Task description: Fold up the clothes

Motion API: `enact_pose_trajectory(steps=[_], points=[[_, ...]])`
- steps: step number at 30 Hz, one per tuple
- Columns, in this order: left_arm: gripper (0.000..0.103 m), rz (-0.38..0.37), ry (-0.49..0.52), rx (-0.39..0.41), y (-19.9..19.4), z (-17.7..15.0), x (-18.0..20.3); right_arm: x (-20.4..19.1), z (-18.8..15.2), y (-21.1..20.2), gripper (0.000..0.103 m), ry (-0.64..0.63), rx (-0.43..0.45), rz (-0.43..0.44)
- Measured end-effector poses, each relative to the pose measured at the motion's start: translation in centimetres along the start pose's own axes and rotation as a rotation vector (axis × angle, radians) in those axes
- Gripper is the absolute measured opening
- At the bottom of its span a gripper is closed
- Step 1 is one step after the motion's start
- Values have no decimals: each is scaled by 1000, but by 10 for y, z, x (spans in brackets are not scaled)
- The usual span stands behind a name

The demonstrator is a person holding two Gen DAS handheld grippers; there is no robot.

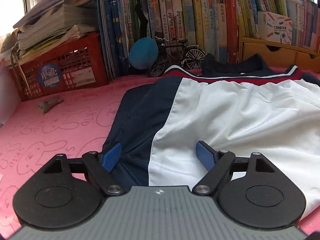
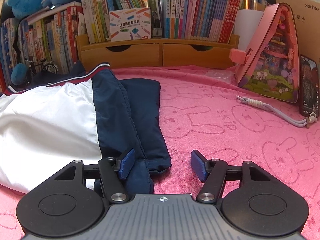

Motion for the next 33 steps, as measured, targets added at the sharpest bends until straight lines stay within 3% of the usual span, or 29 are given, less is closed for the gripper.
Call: enact_pose_trajectory(steps=[4,6,9,12,15,17,20,22,23,24,26,28,29,30,33], points=[[84,1,5,-1,1,1,2,-1,8,-19,62,77,39,-7],[85,5,11,-1,2,2,3,-15,20,-35,62,123,92,56],[86,5,9,-2,3,2,3,-63,37,-46,62,161,112,264],[87,5,6,-4,4,1,2,-126,38,-35,62,238,17,529],[89,14,12,-4,4,2,3,-182,32,-9,60,197,-67,587],[90,19,16,-4,4,2,3,-205,30,5,53,93,-66,546],[91,13,7,-7,4,2,2,-188,31,21,38,36,-42,463],[91,7,2,-8,4,2,1,-175,33,32,35,2,-25,407],[91,6,2,-8,4,2,1,-168,33,37,27,-16,-16,379],[91,4,2,-8,4,2,1,-161,34,42,2,-33,-8,351],[91,4,23,0,2,3,5,-147,36,51,0,-67,8,295],[82,6,65,24,-3,7,8,-134,37,61,0,-101,25,239],[66,-27,57,47,-8,14,13,-127,38,66,0,-118,33,210],[62,-65,45,71,-14,21,19,-128,38,66,1,-135,35,201],[64,-177,11,144,-34,44,36,-136,37,66,5,-186,37,180]])
Point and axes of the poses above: each gripper's, at about its wrist camera, not at the fingertips, and y roughly the way its jaws point, x to its right, z to its top, the point moved 7 cm from there along y, roughly the way its jaws point, and after that the axes turned 7 degrees about x, right-handed, at the moved point
